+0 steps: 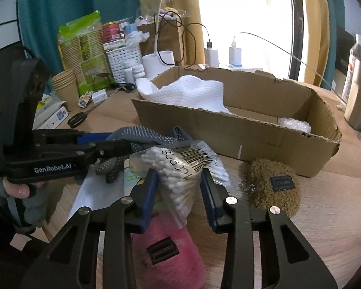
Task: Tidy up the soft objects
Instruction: 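Grasp the gray dotted glove with the left gripper while the right holds the swab bag, then lift and carry the glove and the swab bag over the cardboard box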
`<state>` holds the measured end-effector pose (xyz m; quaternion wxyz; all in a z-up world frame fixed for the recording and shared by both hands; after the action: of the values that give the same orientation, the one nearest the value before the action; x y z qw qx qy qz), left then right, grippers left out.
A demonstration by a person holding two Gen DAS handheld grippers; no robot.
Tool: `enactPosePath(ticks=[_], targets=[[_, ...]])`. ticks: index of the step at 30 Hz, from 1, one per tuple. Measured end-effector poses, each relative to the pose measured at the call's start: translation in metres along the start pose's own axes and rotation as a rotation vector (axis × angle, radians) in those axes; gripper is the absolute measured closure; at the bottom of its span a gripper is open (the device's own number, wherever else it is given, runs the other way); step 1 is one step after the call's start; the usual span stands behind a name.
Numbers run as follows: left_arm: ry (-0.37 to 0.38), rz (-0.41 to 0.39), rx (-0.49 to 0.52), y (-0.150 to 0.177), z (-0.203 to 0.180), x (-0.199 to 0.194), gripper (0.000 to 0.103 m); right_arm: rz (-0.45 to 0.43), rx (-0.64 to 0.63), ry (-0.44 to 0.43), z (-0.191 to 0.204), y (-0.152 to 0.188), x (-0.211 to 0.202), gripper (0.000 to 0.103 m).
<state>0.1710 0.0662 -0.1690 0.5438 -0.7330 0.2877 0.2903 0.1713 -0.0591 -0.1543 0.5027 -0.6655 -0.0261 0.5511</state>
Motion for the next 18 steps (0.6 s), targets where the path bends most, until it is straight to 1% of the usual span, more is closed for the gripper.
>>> enactPosePath(ticks=[11, 18], targets=[[0.008, -0.083, 0.006, -0.016, -0.007, -0.03, 0.074, -0.081, -0.002, -0.012, 0.0, -0.013, -0.027, 0.066], [0.001, -0.121, 0.018, -0.029, -0.014, -0.044, 0.074, -0.127, 0.005, -0.003, -0.009, -0.019, -0.048, 0.068]])
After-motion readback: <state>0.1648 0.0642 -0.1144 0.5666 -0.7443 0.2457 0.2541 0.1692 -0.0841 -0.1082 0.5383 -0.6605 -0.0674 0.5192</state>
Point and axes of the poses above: each gripper's, at about its wrist camera, not at the fingertips, and x roughly the way its jaws point, z to its left, y to its underside, the point moved 8 cm from there along x, roughly the way its jaws point, and after that the axes turned 3 degrees about z, right-handed, at the moved point
